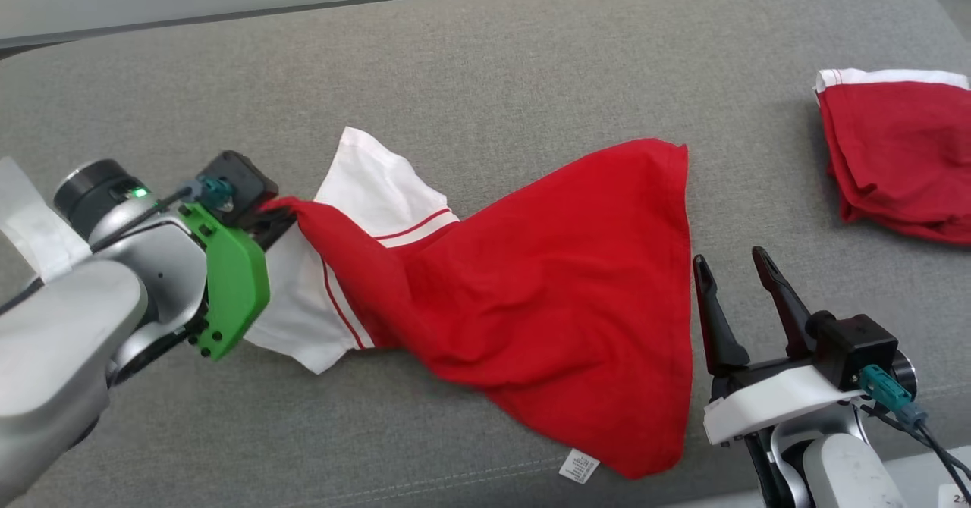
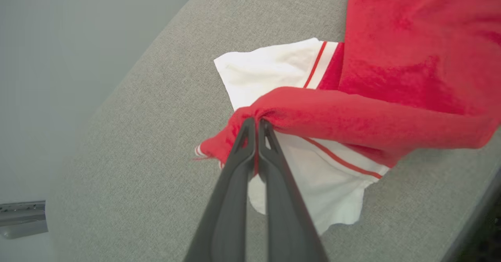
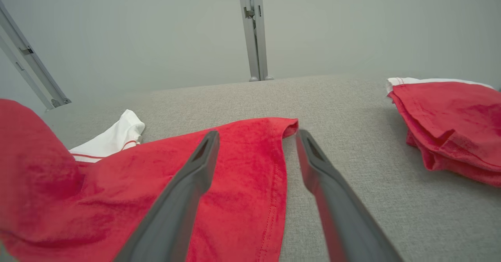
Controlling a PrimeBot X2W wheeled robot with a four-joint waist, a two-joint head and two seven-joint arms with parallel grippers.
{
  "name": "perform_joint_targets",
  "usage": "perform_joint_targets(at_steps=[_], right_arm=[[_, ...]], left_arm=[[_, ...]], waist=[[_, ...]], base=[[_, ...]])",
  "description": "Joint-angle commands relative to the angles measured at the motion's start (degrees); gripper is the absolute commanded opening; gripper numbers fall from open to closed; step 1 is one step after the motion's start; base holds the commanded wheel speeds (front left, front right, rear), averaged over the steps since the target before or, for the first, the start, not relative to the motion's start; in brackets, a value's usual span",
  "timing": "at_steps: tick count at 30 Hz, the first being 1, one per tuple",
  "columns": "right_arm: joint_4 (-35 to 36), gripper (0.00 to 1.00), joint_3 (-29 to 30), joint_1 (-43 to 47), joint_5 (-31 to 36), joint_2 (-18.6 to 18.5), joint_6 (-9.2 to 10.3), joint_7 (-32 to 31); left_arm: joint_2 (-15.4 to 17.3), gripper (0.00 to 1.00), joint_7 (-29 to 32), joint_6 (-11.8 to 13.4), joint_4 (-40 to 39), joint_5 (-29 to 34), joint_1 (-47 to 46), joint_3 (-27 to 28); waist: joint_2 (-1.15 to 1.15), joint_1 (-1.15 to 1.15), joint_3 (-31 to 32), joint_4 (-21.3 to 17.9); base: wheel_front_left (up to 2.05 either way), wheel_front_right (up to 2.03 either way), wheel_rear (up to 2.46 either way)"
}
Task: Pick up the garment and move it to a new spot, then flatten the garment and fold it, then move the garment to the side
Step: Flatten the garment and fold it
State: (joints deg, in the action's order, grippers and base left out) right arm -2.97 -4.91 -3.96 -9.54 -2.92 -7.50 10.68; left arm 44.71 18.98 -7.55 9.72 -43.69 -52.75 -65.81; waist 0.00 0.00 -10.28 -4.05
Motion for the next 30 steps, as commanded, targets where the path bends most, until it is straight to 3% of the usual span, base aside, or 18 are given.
perform_joint_targets(at_steps=[1,7,9,10,11,12,21,26,30], right_arm=[[-0.21,1.00,-0.16,-0.99,-0.23,-0.06,0.03,0.35],[-1.03,1.00,-0.87,-2.22,-0.51,-0.07,0.03,1.00],[-1.27,1.00,-1.28,-2.76,-0.81,-0.05,0.03,1.13],[-1.32,1.00,-1.39,-2.92,-0.93,-0.06,0.03,1.22],[-1.32,1.00,-1.39,-2.92,-0.93,-0.06,0.03,1.22],[-1.47,1.00,-1.46,-3.09,-0.96,-0.06,0.03,1.31],[-1.66,1.00,-0.44,-3.52,-0.23,-0.07,0.03,1.53],[-1.40,1.00,-0.27,-3.28,0.59,-0.11,0.03,0.92],[-1.33,1.00,-0.41,-3.21,0.84,-0.19,0.03,0.55]], left_arm=[[-0.49,0.00,-1.20,0.15,2.47,-1.97,-2.01,-0.77],[-3.54,0.00,-4.77,0.15,14.86,-10.02,-5.99,-3.67],[-4.87,0.40,-5.43,0.15,19.09,-13.18,-5.80,-3.86],[-5.53,0.76,-5.76,0.15,20.89,-14.35,-5.70,-3.94],[-5.53,0.76,-5.76,0.15,20.89,-14.35,-5.70,-3.94],[-6.20,1.00,-6.35,0.15,22.51,-15.68,-5.51,-4.01],[-11.25,1.00,-17.20,0.68,34.68,-21.01,-3.78,-0.60],[-12.00,1.00,-25.01,2.58,34.34,-23.32,-1.02,2.72],[-10.64,1.00,-31.16,5.18,31.53,-25.50,2.69,6.23]], waist=[[0.00,0.00,-2.18,-2.21],[0.00,0.00,-3.80,-4.10],[0.00,0.00,-4.18,-4.68],[0.00,0.00,-4.40,-4.87],[0.00,0.00,-4.40,-4.87],[0.00,0.00,-4.59,-4.95],[0.00,0.00,-4.17,-1.51],[0.00,0.00,-2.62,1.23],[0.00,0.00,-1.44,2.69]], base=[[0.00,0.00,0.00],[0.00,0.00,0.00],[0.00,0.00,0.00],[0.00,0.00,0.00],[0.00,0.00,0.00],[0.00,0.00,0.00],[0.00,0.00,0.00],[0.00,0.00,0.00],[0.00,0.00,0.00]])
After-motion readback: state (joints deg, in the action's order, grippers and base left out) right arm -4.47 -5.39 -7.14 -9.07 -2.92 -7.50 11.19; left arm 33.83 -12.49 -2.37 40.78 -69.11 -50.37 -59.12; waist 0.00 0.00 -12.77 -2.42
